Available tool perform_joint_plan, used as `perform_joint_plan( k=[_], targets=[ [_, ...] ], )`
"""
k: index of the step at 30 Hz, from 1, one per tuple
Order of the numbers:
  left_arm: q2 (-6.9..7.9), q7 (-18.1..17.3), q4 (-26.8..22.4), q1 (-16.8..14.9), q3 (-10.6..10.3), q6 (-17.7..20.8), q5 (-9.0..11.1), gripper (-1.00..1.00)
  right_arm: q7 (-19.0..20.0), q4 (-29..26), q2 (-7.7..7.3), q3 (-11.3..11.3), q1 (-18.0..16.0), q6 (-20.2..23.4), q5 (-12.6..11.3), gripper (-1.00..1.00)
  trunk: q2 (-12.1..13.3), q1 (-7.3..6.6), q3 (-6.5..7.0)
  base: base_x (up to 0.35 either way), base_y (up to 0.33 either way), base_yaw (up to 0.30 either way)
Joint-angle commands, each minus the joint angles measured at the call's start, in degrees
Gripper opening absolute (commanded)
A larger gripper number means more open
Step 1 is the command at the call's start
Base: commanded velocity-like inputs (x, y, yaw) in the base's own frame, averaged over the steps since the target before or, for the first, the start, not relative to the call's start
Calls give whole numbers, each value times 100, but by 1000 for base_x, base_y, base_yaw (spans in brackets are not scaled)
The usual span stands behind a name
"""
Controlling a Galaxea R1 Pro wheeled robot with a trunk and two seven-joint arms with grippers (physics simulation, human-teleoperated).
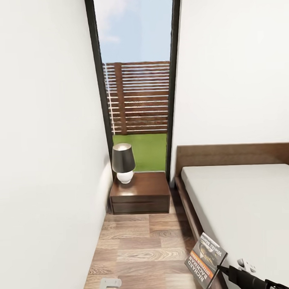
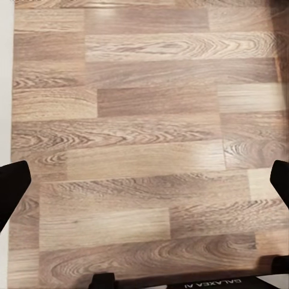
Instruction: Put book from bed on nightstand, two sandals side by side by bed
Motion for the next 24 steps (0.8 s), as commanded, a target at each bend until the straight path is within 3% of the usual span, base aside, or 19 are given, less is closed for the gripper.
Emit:
perform_joint_plan(
  k=[1,7,24],
  targets=[
    [1,-7,5,-3,50,-18,-55,100,31,16,1,28,-7,38,-61,-100,-8,3,-7,10,0,-8],
    [2,-7,4,-4,50,-18,-55,100,25,16,1,29,-7,38,-61,-100,-8,3,-7,147,0,-3],
    [2,-7,4,-2,50,-15,-55,100,24,16,1,29,-8,38,-61,-100,-8,3,-7,312,0,0]
  ],
)
